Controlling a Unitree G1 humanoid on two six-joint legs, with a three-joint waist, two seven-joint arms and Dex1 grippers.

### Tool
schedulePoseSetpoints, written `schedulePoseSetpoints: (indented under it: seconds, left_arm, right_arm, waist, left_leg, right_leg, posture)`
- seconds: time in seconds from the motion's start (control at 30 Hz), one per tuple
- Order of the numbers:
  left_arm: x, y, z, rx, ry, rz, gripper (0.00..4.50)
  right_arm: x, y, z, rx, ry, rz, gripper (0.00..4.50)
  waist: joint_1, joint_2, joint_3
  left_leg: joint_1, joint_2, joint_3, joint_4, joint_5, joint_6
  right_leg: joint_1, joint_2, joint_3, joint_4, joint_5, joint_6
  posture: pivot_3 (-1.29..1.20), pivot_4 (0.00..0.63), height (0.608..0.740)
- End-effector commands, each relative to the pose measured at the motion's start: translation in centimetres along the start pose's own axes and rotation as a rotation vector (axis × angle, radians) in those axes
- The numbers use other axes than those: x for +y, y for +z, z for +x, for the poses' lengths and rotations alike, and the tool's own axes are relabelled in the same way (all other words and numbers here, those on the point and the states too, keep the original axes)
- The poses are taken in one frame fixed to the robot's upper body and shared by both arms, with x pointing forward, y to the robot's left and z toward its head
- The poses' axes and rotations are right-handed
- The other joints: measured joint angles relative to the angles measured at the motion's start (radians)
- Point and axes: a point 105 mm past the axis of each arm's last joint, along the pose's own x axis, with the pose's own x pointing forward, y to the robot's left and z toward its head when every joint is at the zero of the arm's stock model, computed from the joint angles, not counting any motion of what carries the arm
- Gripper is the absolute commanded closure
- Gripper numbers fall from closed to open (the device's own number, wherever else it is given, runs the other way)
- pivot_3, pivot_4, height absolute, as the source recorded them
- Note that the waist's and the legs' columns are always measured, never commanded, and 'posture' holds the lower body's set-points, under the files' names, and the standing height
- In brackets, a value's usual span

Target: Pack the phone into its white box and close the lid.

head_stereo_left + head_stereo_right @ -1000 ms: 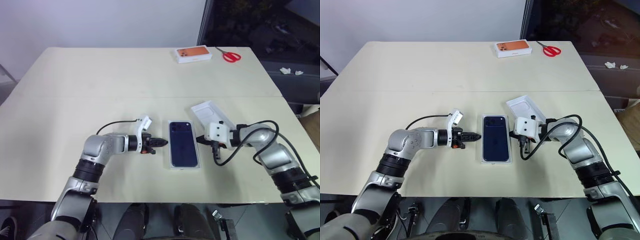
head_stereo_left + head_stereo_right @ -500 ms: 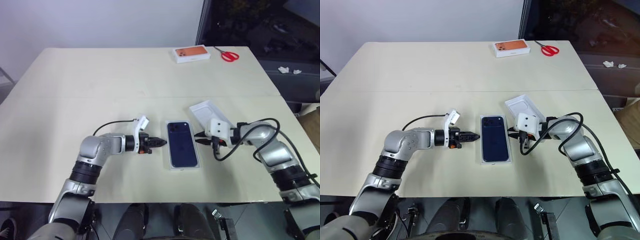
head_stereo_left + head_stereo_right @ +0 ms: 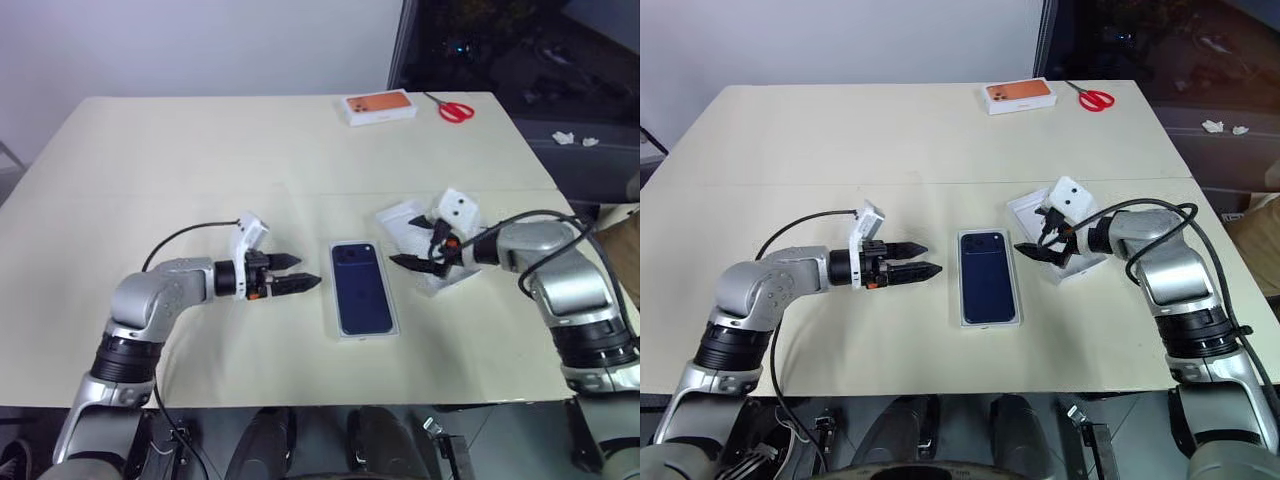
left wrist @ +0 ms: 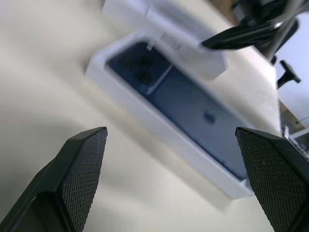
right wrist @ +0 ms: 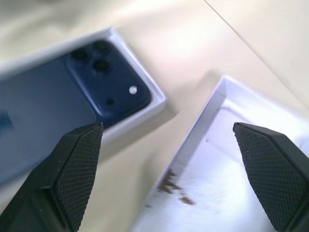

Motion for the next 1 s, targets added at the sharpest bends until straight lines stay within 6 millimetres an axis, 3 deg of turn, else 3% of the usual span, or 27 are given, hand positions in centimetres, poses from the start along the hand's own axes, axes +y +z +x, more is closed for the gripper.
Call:
schedulePoseSetpoints:
  seconds: [0.03,0.13,0.27,0.47,0.6,0.63,0.67,0.9,0.93,1.0]
  left_arm:
    - [0.5,0.6,-1.1,-0.039,0.031,0.045,0.03]
    - [0.7,0.7,-1.0,-0.051,0.043,0.050,0.03]
    - [0.6,0.9,-0.4,-0.082,0.038,0.037,0.03]
    - [0.8,0.2,0.0,-0.102,0.077,0.027,0.03]
    - [0.9,0.0,-0.3,-0.107,0.099,0.028,0.03]
    - [0.9,0.0,-0.4,-0.108,0.103,0.028,0.00]
    - [0.9,0.1,-0.5,-0.112,0.107,0.028,0.00]
    - [1.2,0.5,-0.7,-0.126,0.120,0.021,0.00]
    - [1.2,0.5,-0.7,-0.128,0.120,0.021,0.00]
    - [1.3,0.6,-0.7,-0.125,0.124,0.028,0.00]
  right_arm:
    - [-0.5,0.8,-1.5,0.118,-0.062,0.072,0.00]
    - [-0.6,0.7,-1.5,0.190,-0.098,0.280,0.00]
    - [-0.4,-0.7,-1.3,0.292,-0.152,0.216,0.00]
    - [0.7,-0.1,0.4,0.304,-0.170,0.203,0.00]
    - [-0.3,-0.7,0.9,0.315,-0.229,0.206,0.00]
    - [-0.3,-0.7,1.0,0.315,-0.230,0.206,0.51]
    - [-0.2,-0.7,1.1,0.316,-0.228,0.209,0.71]
    - [-0.1,-0.9,1.5,0.318,-0.231,0.211,4.23]
    - [-0.2,-0.8,1.5,0.309,-0.234,0.213,4.43]
    - [-0.4,-0.5,1.4,0.296,-0.240,0.214,4.43]
  waist:
    - [-0.001,0.000,0.000]
    - [-0.003,0.000,0.000]
    - [0.002,0.000,0.000]
    - [-0.007,0.000,0.000]
    - [-0.005,0.000,0.000]
    - [-0.004,0.000,0.000]
    - [-0.002,0.000,0.000]
    - [-0.004,0.000,0.000]
    - [-0.004,0.000,0.000]
    - [-0.004,0.000,0.000]
  left_leg:
    - [0.000,0.000,0.000,0.000,-0.001,0.001]
    - [0.000,0.000,0.000,0.000,-0.001,0.002]
    - [-0.001,0.000,0.000,-0.001,-0.001,0.002]
    - [-0.001,-0.001,0.001,0.000,-0.002,0.004]
    - [-0.001,0.000,0.001,0.000,-0.002,0.003]
    - [-0.001,0.000,0.001,0.000,-0.002,0.003]
    - [-0.001,0.000,0.001,0.000,-0.002,0.003]
    - [-0.001,0.000,0.001,0.000,-0.002,0.004]
    - [-0.001,0.000,0.001,0.000,-0.002,0.004]
    - [-0.001,0.000,0.001,0.000,-0.002,0.004]
  right_leg:
    - [0.000,0.000,0.000,0.000,0.000,0.000]
    - [0.000,0.000,0.000,0.000,0.000,0.000]
    - [-0.001,0.000,0.000,-0.001,0.000,0.000]
    - [-0.002,-0.001,0.001,0.000,0.000,0.000]
    - [-0.003,0.000,0.001,0.001,0.000,0.000]
    - [-0.002,0.000,0.001,0.001,0.000,0.000]
    - [-0.002,0.000,0.001,0.001,0.000,0.000]
    - [-0.002,0.000,0.000,0.000,0.000,0.000]
    - [-0.002,0.000,0.000,0.000,0.000,0.000]
    - [-0.002,0.000,0.000,0.001,0.000,0.000]
  posture:
    - [0.00,0.150,0.740]
    - [0.00,0.150,0.740]
    - [0.00,0.150,0.740]
    - [0.00,0.150,0.740]
    - [0.00,0.150,0.740]
    - [0.00,0.150,0.740]
    - [0.00,0.150,0.740]
    - [0.00,0.150,0.740]
    - [0.00,0.150,0.740]
    - [0.00,0.150,0.740]
